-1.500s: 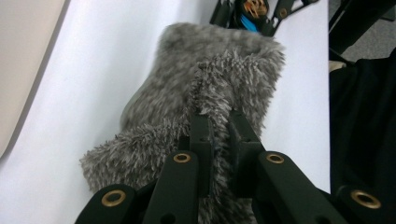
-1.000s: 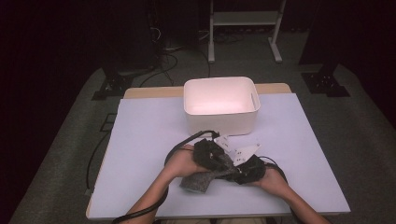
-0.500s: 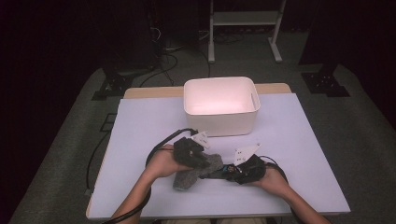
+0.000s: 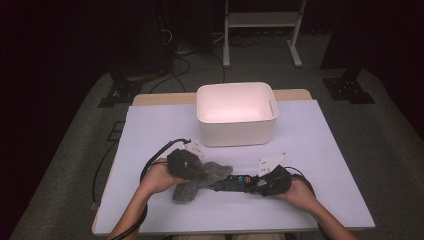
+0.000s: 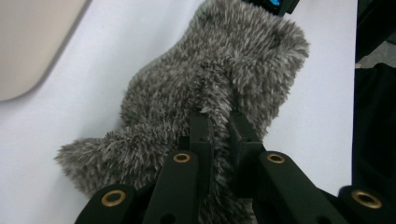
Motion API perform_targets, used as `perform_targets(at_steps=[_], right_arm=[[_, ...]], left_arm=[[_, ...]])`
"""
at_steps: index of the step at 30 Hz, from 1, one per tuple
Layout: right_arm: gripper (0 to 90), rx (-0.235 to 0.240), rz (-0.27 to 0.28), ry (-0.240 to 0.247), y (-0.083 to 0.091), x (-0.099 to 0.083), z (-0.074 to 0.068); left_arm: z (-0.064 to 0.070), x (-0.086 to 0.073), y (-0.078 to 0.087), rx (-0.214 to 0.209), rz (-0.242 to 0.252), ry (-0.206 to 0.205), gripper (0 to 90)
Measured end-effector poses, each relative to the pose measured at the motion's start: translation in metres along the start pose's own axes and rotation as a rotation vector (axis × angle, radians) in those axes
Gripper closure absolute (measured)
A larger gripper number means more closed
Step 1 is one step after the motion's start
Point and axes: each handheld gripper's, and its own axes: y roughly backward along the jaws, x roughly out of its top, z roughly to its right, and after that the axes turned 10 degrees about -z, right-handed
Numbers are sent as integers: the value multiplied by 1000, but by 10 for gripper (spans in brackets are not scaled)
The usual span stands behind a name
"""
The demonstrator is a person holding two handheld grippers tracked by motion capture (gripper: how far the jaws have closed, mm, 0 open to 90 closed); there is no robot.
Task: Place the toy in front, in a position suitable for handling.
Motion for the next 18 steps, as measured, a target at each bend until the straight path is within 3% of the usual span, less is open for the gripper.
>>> perform_targets(at_steps=[11, 18], right_arm=[[609, -12, -23, 14, -4, 11, 1], [608, 8, -39, 10, -5, 15, 2]], left_arm=[[0, 7, -4, -6, 3, -6, 825], [2, 12, -10, -35, 28, -25, 825]])
